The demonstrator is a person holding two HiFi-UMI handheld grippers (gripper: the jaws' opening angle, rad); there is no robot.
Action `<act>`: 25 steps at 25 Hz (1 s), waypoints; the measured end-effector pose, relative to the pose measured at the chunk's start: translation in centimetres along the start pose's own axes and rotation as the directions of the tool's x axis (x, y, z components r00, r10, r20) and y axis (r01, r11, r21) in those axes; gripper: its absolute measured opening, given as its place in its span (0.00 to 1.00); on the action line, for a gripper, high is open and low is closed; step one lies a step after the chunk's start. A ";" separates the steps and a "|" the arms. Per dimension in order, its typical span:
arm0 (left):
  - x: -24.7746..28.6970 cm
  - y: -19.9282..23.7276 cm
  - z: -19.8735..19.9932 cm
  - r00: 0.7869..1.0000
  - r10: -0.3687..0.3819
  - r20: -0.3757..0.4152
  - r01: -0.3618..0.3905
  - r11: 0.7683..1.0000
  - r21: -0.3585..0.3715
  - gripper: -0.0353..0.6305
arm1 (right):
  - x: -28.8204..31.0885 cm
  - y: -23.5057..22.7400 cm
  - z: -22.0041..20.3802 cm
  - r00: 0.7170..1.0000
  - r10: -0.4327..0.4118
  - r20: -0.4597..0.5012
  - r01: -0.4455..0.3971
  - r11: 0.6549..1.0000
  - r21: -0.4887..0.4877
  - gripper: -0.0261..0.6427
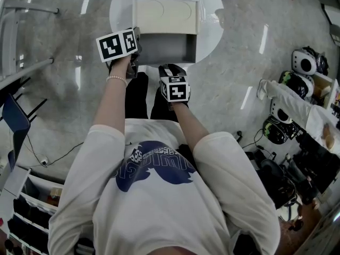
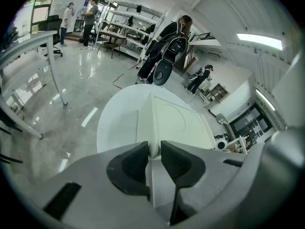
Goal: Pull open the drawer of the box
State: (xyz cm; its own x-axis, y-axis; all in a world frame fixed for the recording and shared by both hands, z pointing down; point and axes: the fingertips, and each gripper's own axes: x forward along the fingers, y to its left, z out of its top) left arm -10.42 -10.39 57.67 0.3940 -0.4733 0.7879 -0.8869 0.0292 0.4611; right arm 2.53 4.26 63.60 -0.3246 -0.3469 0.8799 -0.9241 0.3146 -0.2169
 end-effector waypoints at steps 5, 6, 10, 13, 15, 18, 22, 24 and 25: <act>-0.3 0.1 -0.1 0.999 -0.029 0.017 0.029 0.999 0.024 0.19 | -2.1 -1.1 -1.5 1.000 0.026 0.015 -0.027 0.997 0.067 0.24; -0.3 0.1 0.0 0.999 -0.035 0.030 0.034 0.999 0.023 0.19 | -2.7 -1.8 -1.6 0.999 0.018 0.030 -0.020 0.997 0.079 0.24; -0.4 0.2 -0.1 0.994 -0.043 0.095 0.043 0.999 -0.001 0.21 | -5.3 -5.5 -1.0 0.993 -0.021 0.119 0.013 0.998 0.063 0.24; -0.9 0.0 -0.7 0.993 -0.027 0.117 0.030 0.999 -0.023 0.22 | -8.0 -8.5 1.2 0.967 -0.024 0.253 -0.012 0.990 0.140 0.23; -1.7 -0.2 -0.8 0.990 -0.009 0.144 0.012 1.000 -0.021 0.22 | -10.1 -10.3 3.5 0.931 -0.029 0.363 -0.047 0.979 0.197 0.22; -4.1 -0.7 -0.2 0.975 0.023 0.220 -0.025 1.000 0.006 0.22 | -13.1 -12.0 7.1 0.873 -0.041 0.485 -0.063 0.979 0.195 0.22; -8.8 -2.5 1.5 0.938 0.038 0.345 -0.059 0.997 0.051 0.22 | -17.6 -12.5 12.6 0.791 -0.028 0.611 -0.064 0.990 0.128 0.20; -11.8 -4.2 2.5 0.913 0.031 0.407 -0.067 0.995 0.073 0.22 | -20.2 -12.0 14.9 0.749 -0.010 0.663 -0.068 0.993 0.093 0.19; -13.4 -5.2 3.0 0.898 0.026 0.440 -0.074 0.993 0.091 0.22 | -21.5 -11.6 16.0 0.728 0.000 0.685 -0.071 0.995 0.076 0.19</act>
State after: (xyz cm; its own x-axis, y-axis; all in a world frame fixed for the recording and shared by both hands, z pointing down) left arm -11.80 -6.85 43.55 0.2242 -0.8114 0.5397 -0.9319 -0.0164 0.3624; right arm 17.00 -6.05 40.47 -0.3745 -0.8581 0.3513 -0.9112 0.2706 -0.3106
